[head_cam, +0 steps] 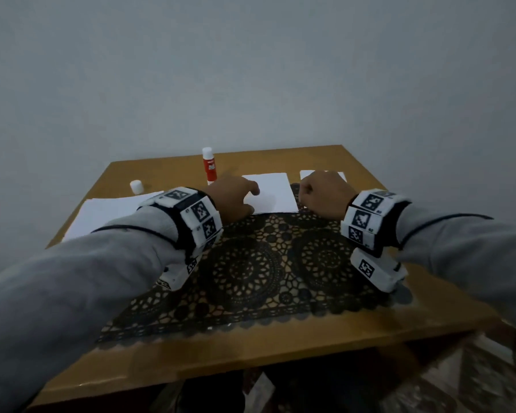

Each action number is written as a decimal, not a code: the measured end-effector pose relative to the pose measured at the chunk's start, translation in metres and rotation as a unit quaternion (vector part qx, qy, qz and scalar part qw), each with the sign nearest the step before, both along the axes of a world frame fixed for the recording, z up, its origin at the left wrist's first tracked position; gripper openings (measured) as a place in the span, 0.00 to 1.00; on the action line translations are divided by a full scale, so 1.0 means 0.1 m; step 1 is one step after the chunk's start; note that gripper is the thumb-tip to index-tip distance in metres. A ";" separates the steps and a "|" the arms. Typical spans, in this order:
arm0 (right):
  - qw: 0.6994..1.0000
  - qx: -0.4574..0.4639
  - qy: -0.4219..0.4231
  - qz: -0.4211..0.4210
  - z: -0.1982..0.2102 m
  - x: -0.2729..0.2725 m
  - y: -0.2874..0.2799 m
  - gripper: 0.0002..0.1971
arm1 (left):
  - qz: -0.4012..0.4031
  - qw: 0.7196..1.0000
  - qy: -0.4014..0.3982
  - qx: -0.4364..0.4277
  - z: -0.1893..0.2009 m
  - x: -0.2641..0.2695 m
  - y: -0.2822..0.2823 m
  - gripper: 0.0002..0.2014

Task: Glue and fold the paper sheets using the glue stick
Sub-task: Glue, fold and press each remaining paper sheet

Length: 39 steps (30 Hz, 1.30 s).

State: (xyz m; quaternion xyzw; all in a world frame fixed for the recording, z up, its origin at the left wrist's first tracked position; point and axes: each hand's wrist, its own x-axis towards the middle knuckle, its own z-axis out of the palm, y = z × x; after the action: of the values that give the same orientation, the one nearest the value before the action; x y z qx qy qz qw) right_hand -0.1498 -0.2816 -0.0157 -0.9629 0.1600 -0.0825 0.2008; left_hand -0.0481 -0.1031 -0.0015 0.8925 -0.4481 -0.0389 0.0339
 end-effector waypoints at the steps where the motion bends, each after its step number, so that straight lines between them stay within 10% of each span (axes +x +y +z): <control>1: 1.000 -0.001 -0.002 0.005 -0.01 0.00 -0.01 0.13 | -0.002 1.000 -0.007 0.009 -0.03 0.02 -0.06 0.23; 39: 0.999 0.021 -0.013 0.021 -0.08 0.00 -0.04 0.09 | -0.021 0.994 -0.098 0.040 -0.23 0.28 -0.43 0.07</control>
State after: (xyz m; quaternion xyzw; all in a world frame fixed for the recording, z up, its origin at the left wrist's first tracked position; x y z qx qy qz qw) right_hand -0.1498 -0.2857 -0.0239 -0.9606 0.1387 -0.0870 0.2246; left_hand -0.0202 -0.1461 -0.0245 0.8832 -0.4658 0.0297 -0.0468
